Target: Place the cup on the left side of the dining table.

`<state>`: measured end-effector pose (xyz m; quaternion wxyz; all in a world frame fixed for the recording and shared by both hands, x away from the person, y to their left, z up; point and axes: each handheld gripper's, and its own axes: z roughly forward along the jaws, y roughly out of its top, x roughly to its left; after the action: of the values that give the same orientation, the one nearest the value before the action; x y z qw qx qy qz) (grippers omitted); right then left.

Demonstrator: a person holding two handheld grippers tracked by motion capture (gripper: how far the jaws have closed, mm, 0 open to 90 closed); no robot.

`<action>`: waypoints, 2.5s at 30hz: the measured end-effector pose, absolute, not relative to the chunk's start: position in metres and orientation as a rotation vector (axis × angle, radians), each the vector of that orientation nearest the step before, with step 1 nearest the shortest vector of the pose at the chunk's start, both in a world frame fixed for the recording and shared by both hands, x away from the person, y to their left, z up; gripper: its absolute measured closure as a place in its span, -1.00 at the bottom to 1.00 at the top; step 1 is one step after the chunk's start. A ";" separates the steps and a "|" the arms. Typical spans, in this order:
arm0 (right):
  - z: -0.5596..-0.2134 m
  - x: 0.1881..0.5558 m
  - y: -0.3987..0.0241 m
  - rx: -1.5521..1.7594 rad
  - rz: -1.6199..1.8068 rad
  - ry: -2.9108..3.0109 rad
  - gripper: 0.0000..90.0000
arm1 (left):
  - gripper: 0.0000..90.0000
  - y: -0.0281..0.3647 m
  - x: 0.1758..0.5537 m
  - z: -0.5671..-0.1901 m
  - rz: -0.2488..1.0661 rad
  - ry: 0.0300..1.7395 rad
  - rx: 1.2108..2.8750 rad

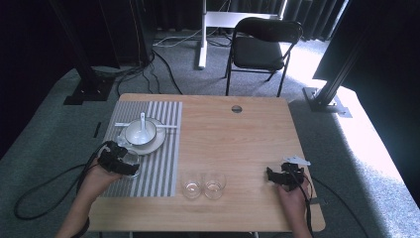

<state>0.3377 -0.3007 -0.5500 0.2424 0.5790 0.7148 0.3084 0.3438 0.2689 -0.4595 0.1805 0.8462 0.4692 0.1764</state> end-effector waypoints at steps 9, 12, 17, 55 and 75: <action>-0.550 0.338 -0.301 1.582 0.843 1.954 -0.73 | -0.59 0.275 0.341 -0.465 0.491 1.347 2.299; -0.550 0.338 -0.301 1.582 0.843 1.954 -0.73 | -0.59 0.274 0.339 -0.467 0.513 1.342 2.287; -0.550 0.338 -0.301 1.582 0.843 1.954 -0.73 | -0.60 0.277 0.333 -0.472 0.542 1.348 2.219; -0.550 0.338 -0.301 1.585 0.843 1.954 -0.73 | -1.00 0.287 0.287 -0.507 0.630 1.427 1.971; -0.550 0.338 -0.301 1.585 0.842 1.954 -0.73 | -1.00 0.304 0.249 -0.517 0.629 1.485 1.931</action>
<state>0.3376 -0.3005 -0.5498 0.2419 0.5795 0.7147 0.3081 0.2485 0.3044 -0.5168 0.3078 0.7302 0.5617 0.2378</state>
